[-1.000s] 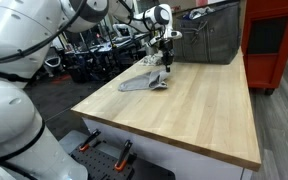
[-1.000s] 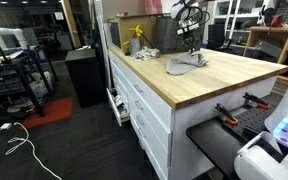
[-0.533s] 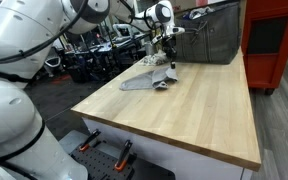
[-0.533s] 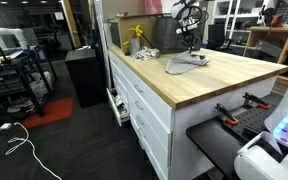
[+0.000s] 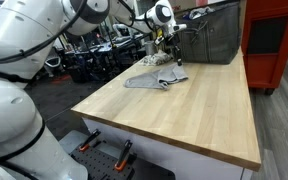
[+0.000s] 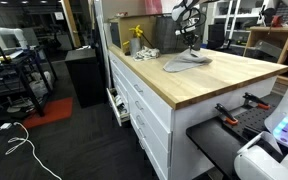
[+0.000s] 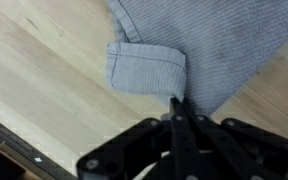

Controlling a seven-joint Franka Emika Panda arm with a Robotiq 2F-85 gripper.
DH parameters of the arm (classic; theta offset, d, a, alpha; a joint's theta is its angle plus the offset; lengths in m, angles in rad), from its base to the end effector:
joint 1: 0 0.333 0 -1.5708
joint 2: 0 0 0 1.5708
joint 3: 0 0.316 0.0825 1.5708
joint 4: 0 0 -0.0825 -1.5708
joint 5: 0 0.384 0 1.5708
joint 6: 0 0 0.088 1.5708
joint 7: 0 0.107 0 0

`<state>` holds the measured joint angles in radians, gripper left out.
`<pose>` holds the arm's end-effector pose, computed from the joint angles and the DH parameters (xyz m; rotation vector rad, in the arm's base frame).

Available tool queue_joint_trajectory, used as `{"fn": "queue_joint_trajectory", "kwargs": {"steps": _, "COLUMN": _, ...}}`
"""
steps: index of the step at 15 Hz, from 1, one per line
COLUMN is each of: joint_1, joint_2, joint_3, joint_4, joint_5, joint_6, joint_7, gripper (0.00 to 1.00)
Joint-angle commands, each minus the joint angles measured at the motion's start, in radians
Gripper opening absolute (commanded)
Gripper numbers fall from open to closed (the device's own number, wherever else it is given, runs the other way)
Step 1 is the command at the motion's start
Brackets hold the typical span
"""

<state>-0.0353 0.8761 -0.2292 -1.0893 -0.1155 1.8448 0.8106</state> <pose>0.7414 -0.1537 0.2962 2.5120 -1.3177 -0.0249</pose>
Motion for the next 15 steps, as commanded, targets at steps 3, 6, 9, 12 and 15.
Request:
{"fn": "queue_joint_trajectory", "kwargs": {"steps": 3, "joint_1": -0.003, "joint_2": 0.001, "joint_3": 0.002, "joint_4": 0.005, "joint_5": -0.004, "joint_6": -0.001, "joint_7": 0.002, "gripper": 0.02}}
{"fn": "queue_joint_trajectory", "kwargs": {"steps": 6, "joint_1": -0.002, "joint_2": 0.001, "joint_3": 0.002, "joint_4": 0.005, "joint_5": -0.004, "joint_6": -0.001, "joint_7": 0.002, "gripper": 0.02}}
{"fn": "queue_joint_trajectory", "kwargs": {"steps": 9, "joint_1": -0.002, "joint_2": 0.001, "joint_3": 0.002, "joint_4": 0.005, "joint_5": -0.004, "joint_6": -0.001, "joint_7": 0.002, "gripper": 0.02}}
{"fn": "queue_joint_trajectory", "kwargs": {"steps": 12, "joint_1": -0.001, "joint_2": 0.026, "joint_3": -0.007, "joint_4": 0.039, "joint_5": -0.011, "joint_6": -0.004, "joint_7": 0.023, "gripper": 0.01}}
{"fn": "queue_joint_trajectory", "kwargs": {"steps": 15, "joint_1": 0.001, "joint_2": 0.056, "joint_3": -0.031, "joint_4": 0.070, "joint_5": -0.044, "joint_6": 0.026, "joint_7": 0.035, "gripper": 0.01}}
